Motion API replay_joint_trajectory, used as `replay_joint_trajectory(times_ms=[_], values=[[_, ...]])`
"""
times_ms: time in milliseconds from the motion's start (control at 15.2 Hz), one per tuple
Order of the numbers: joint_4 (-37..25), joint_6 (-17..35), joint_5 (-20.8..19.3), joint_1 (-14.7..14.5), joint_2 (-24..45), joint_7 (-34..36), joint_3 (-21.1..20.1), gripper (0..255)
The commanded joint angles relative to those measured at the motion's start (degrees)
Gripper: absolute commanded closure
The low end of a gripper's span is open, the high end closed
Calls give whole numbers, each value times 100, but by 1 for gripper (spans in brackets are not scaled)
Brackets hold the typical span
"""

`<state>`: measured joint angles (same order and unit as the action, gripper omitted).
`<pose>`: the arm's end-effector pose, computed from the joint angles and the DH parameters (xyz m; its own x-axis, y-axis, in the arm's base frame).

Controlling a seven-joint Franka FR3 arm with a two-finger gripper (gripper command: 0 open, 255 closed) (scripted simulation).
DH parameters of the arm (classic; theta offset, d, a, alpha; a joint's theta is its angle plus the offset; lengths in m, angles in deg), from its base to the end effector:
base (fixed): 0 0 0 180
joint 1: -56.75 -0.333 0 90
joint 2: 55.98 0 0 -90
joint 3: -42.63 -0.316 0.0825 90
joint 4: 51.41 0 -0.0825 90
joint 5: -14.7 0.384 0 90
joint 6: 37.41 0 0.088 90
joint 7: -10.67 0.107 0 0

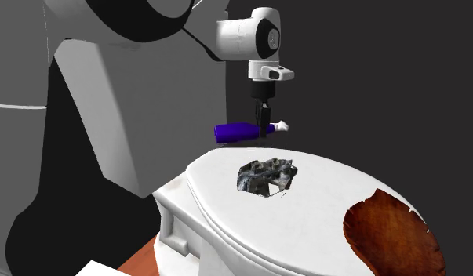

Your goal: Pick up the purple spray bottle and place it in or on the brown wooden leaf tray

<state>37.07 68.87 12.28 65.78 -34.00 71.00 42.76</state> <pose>0.6544 -0.1087 0.4252 0.3629 -0.9318 -0.0011 -0.9285 -0.3617 0.0835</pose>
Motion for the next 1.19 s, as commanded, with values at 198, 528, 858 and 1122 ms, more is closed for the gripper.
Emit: replay_joint_trajectory(times_ms=[198,528,858,1122], values=[[547,159,12,301,-405,-443,150,255],[1077,348,14,668,-773,-1016,364,255],[1418,480,8,1035,-1014,-1616,605,255],[1565,552,6,1332,-1115,-2114,809,255]])
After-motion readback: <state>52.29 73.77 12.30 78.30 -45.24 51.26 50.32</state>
